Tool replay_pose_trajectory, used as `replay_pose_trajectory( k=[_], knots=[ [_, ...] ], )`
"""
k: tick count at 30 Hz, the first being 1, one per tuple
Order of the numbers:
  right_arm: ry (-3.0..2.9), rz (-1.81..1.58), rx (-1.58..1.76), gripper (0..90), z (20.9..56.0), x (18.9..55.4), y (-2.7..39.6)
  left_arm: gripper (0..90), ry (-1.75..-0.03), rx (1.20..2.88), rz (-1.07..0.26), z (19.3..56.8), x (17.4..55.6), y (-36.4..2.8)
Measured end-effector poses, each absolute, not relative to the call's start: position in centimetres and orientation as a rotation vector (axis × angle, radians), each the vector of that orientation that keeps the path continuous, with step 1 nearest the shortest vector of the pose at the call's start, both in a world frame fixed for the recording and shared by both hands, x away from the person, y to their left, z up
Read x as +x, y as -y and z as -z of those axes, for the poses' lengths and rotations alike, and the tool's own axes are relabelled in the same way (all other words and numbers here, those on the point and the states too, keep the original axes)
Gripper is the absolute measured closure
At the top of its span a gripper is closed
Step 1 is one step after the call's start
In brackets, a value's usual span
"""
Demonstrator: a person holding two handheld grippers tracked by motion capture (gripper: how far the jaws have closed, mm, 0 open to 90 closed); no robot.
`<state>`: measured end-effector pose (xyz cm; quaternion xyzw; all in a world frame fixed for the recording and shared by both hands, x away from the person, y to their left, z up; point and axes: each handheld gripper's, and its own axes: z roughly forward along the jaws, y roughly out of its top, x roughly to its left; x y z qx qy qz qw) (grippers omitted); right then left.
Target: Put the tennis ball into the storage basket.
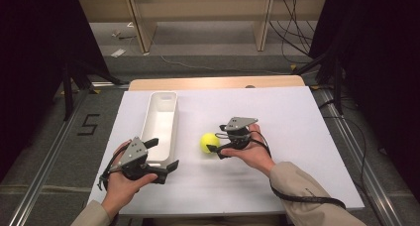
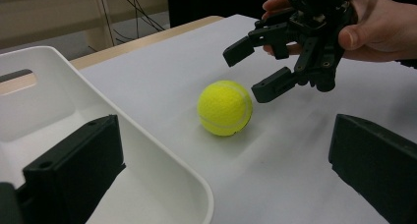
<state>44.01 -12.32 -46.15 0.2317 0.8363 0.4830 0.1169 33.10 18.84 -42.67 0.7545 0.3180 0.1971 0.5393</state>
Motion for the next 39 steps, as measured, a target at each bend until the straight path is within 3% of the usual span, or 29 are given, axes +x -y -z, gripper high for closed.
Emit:
replay_pose_trajectory(
  k=[39],
  knots=[
    [-2.498, -1.376, 0.67, 10.7, 47.3, 44.6, 10.6, 0.0, -0.76, 1.789, -0.464, 42.7, 33.1, -18.8]
  ],
)
